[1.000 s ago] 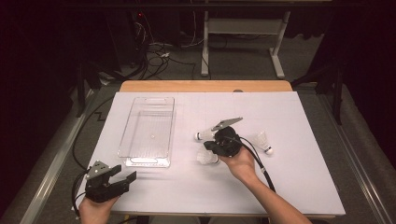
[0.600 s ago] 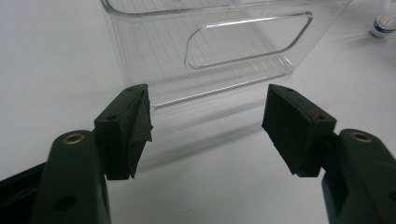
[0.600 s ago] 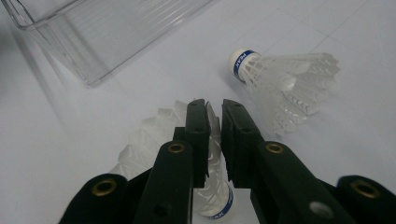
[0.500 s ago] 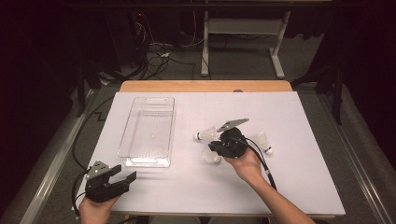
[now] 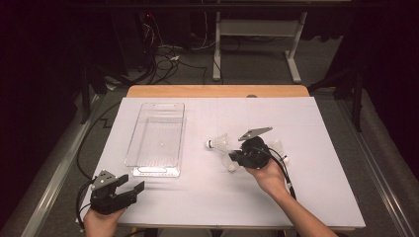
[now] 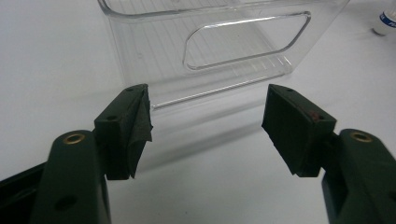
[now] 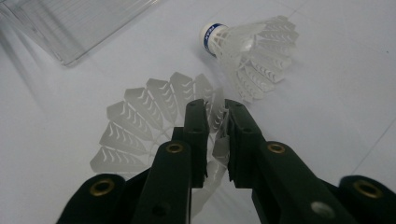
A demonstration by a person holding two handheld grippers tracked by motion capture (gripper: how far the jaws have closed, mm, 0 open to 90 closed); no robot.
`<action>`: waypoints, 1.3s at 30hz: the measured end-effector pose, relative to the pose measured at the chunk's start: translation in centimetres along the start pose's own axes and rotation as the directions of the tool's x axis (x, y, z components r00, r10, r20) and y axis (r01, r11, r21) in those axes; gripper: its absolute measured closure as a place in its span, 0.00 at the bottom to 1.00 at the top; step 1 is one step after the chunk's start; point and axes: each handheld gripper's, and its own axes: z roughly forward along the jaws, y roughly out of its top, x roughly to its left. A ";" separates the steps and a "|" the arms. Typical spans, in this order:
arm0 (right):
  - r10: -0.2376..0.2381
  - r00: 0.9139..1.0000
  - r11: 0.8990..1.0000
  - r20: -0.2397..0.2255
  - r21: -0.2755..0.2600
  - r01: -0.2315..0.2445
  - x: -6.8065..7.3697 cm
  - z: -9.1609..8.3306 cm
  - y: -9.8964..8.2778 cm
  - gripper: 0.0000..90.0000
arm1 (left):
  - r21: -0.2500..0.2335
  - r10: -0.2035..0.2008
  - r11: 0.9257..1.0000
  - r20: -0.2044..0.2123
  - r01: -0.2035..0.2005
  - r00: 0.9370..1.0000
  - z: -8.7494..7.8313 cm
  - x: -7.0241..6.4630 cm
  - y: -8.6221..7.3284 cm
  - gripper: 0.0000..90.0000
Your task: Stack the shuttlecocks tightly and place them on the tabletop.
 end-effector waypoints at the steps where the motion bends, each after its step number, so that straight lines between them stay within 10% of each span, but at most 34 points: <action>1: 0.001 1.000 1.000 0.002 -0.002 -0.001 -0.1 0.0 -0.1 0.90 | 0.000 0.000 1.000 0.000 0.000 1.000 0.0 0.0 0.0 0.37; 39: 0.042 0.998 0.999 0.044 0.033 -0.043 -2.0 -1.0 -2.3 0.78 | 0.003 -0.002 1.000 -0.002 0.002 1.000 0.0 0.1 0.0 0.37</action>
